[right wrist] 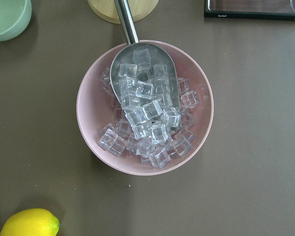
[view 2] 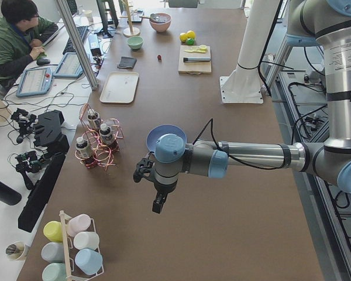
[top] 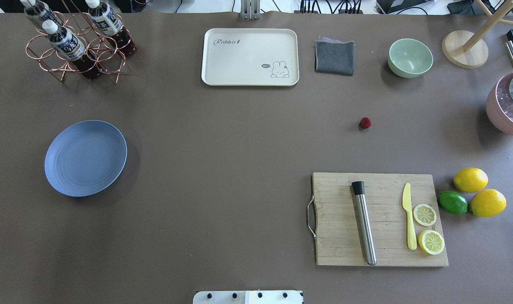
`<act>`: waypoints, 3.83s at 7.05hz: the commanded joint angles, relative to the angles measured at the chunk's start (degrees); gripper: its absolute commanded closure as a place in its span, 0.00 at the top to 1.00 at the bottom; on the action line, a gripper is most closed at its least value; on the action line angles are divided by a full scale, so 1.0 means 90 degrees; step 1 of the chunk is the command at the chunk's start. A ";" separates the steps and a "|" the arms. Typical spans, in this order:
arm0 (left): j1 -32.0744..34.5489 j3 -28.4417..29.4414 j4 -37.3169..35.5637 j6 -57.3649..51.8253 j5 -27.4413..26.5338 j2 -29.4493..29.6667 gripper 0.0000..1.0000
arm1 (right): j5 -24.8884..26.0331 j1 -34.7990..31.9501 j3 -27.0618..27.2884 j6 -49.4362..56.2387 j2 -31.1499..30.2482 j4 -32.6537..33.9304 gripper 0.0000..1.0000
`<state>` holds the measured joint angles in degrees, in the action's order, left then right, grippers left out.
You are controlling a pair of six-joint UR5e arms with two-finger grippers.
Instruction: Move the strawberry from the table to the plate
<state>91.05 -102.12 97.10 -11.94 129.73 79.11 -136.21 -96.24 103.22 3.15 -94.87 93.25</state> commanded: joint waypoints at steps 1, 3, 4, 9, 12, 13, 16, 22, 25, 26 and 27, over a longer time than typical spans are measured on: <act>0.0020 0.0008 -0.0008 -0.0002 0.0000 -0.0001 0.98 | -0.0051 0.0000 0.0006 0.0002 0.0003 0.0000 1.00; 0.0020 0.0027 0.0002 -0.0002 0.0000 -0.0001 0.98 | -0.0052 0.0000 0.0006 0.0002 -0.0016 0.0000 1.00; 0.0030 -0.0001 0.0002 -0.0011 0.0010 -0.0001 0.98 | -0.0052 0.0000 0.0015 0.0011 -0.0045 0.0000 1.00; 0.0040 -0.0011 -0.0018 -0.0021 0.0010 -0.0001 0.98 | -0.0100 -0.0019 0.0015 0.0021 -0.0094 0.0010 1.00; 0.0050 0.0018 -0.0008 -0.0021 0.0010 -0.0020 0.98 | -0.0081 -0.0039 -0.0014 0.0021 -0.0104 0.0029 1.00; 0.0050 -0.0001 -0.0008 -0.0021 0.0010 -0.0020 0.98 | -0.0091 -0.0087 0.0006 0.0021 -0.0143 0.0039 1.00; 0.0040 0.0057 -0.0008 -0.0031 0.0000 0.0019 0.98 | -0.0246 -0.0117 0.0025 0.0002 -0.0172 0.0049 1.00; 0.0050 0.0047 0.0001 -0.0031 0.0000 0.0029 0.98 | -0.0296 -0.0156 0.0015 0.0011 -0.0221 0.0000 1.00; 0.0050 0.0038 0.0002 -0.0031 0.0000 0.0058 0.98 | -0.0286 -0.0147 -0.0004 0.0002 -0.0202 0.0000 1.00; 0.0050 0.0038 0.0002 -0.0031 0.0000 0.0058 0.98 | -0.0286 -0.0147 0.0006 0.0011 -0.0211 0.0010 1.00; 0.0050 0.0038 0.0002 -0.0021 0.0000 0.0077 0.98 | -0.0286 -0.0156 0.0006 0.0011 -0.0202 0.0010 1.00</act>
<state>91.49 -101.77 97.12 -12.20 129.73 79.66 -138.78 -97.59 103.27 3.23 -96.72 93.31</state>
